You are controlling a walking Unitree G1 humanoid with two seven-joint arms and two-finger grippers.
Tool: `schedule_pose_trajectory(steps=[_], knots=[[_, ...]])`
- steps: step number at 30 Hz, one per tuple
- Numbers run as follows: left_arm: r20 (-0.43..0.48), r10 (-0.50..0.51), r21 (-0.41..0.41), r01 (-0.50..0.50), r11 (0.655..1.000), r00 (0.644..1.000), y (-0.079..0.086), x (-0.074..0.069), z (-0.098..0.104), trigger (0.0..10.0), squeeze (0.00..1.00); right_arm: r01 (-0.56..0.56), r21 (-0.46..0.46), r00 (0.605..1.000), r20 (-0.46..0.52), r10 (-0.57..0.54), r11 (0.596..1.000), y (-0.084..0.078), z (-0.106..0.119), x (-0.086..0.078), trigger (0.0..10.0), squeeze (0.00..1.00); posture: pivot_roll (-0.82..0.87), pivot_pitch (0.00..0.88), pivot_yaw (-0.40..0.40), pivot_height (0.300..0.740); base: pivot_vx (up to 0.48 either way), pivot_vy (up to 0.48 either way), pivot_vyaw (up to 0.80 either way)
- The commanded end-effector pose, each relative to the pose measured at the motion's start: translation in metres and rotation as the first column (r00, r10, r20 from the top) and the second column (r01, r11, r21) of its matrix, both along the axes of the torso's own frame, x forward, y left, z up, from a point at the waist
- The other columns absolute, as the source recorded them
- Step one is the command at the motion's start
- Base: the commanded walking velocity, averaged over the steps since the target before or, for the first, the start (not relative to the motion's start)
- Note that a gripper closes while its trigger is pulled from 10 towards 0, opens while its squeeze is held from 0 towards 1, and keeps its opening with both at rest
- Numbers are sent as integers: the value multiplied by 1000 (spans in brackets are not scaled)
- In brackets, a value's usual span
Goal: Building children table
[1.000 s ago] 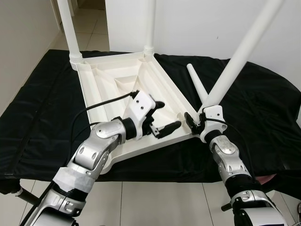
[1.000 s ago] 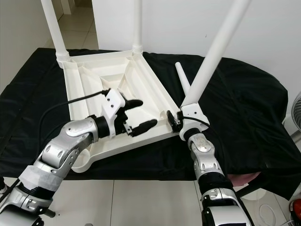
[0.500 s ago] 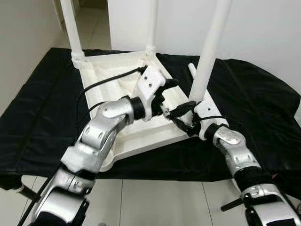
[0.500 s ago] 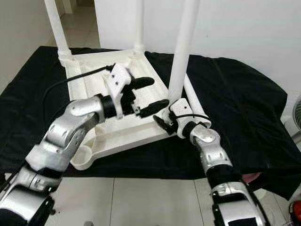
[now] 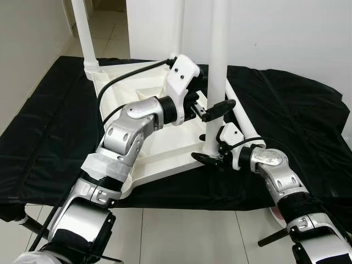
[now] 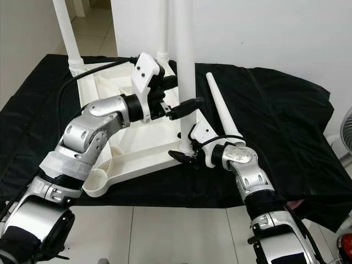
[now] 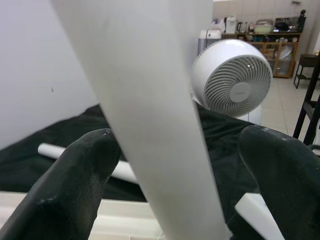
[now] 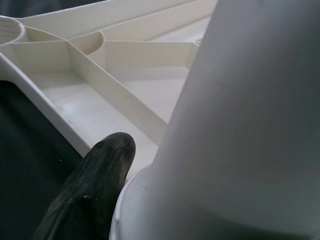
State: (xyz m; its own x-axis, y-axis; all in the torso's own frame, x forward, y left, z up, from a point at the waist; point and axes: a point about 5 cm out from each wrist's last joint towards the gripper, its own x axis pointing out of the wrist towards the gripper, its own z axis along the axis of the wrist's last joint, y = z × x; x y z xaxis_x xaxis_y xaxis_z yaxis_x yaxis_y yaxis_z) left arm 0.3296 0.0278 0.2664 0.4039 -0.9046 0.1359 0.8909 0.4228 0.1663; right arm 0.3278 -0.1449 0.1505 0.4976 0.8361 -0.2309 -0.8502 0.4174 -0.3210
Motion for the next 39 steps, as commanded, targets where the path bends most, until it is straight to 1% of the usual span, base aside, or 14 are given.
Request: schedule_pose_trajectory(steps=[1, 3, 4, 5, 7, 9, 10, 11, 23, 31, 32, 33, 34, 39], knots=[[-41, 82, 0, -82, 997, 996, 1, 6, -1, 10000, 0, -35, -6, 999, -2, 35, 999, 0, 4, -2, 10000, 0, -43, 0, -43, 740, 0, 0, 0], [-41, 82, 0, -82, 997, 996, 1, 6, -1, 10000, 0, -35, -6, 999, -2, 35, 999, 0, 4, -2, 10000, 0, -43, 0, -43, 740, 0, 0, 0], [-124, 74, -12, -76, 997, 990, -1, 9, -2, 10000, 0, -64, -19, 998, -15, 63, 998, -1, 4, -5, 10000, 0, -40, 0, -45, 740, 0, 0, 0], [-124, 74, -12, -76, 997, 990, -1, 9, -2, 10000, 0, -64, -19, 998, -15, 63, 998, -1, 4, -5, 10000, 0, -40, 0, -45, 740, 0, 0, 0], [-185, 57, -32, -64, 997, 981, -2, 10, -3, 10000, 0, -73, -24, 997, -20, 72, 997, -2, 4, -5, 10000, 0, -40, 0, -45, 740, 0, 0, 0], [-201, 44, -41, -53, 998, 979, -2, 9, -2, 10000, 0, -75, -25, 997, -22, 74, 997, -2, 4, -5, 10000, 0, -41, 0, -43, 740, 0, 0, 0], [-219, 34, -55, -47, 997, 975, -3, 10, 0, 6784, 0, -76, -26, 997, -26, 76, 997, -2, 5, -5, 10000, 0, -40, 0, -44, 740, 0, 0, 0], [-251, 10, -90, -34, 995, 968, -2, 10, 4, 0, 0, -79, -29, 997, -29, 78, 996, -3, 5, -5, 10000, 0, -40, 0, -44, 740, 0, 0, 0], [-274, -20, -146, -21, 989, 962, 0, 12, 16, 0, 0, -52, -20, 998, -45, 51, 998, -3, 3, -4, 10000, 0, -41, 0, -38, 740, 0, 0, 0], [-270, -24, -158, -20, 987, 962, -3, 10, 25, 0, 0, 8, 32, 998, -55, -6, 999, 0, 2, -1, 10000, 0, -43, 0, -39, 740, 0, 0, 0], [-268, -18, -157, -25, 987, 963, -3, 10, 26, 314, 0, 27, 47, 998, -50, -25, 999, 1, 3, 0, 10000, 604, -43, 0, -39, 740, 0, 0, 0], [-268, -18, -157, -25, 987, 963, -3, 10, 26, 314, 0, 27, 47, 998, -50, -25, 999, 1, 3, 0, 10000, 604, -43, 0, -39, 740, 0, 0, 0], [-268, 8, -153, -51, 987, 963, -4, 12, 29, 10000, 0, 62, 74, 997, -47, -59, 995, 3, 4, 4, 10000, 1000, -44, 0, -41, 740, 0, 0, 0], [-271, 46, -146, -89, 985, 961, -4, 15, 33, 10000, 0, 112, 109, 993, -36, -108, 988, 5, 7, 8, 10000, 1000, -45, 0, -45, 740, 0, 0, 0]])
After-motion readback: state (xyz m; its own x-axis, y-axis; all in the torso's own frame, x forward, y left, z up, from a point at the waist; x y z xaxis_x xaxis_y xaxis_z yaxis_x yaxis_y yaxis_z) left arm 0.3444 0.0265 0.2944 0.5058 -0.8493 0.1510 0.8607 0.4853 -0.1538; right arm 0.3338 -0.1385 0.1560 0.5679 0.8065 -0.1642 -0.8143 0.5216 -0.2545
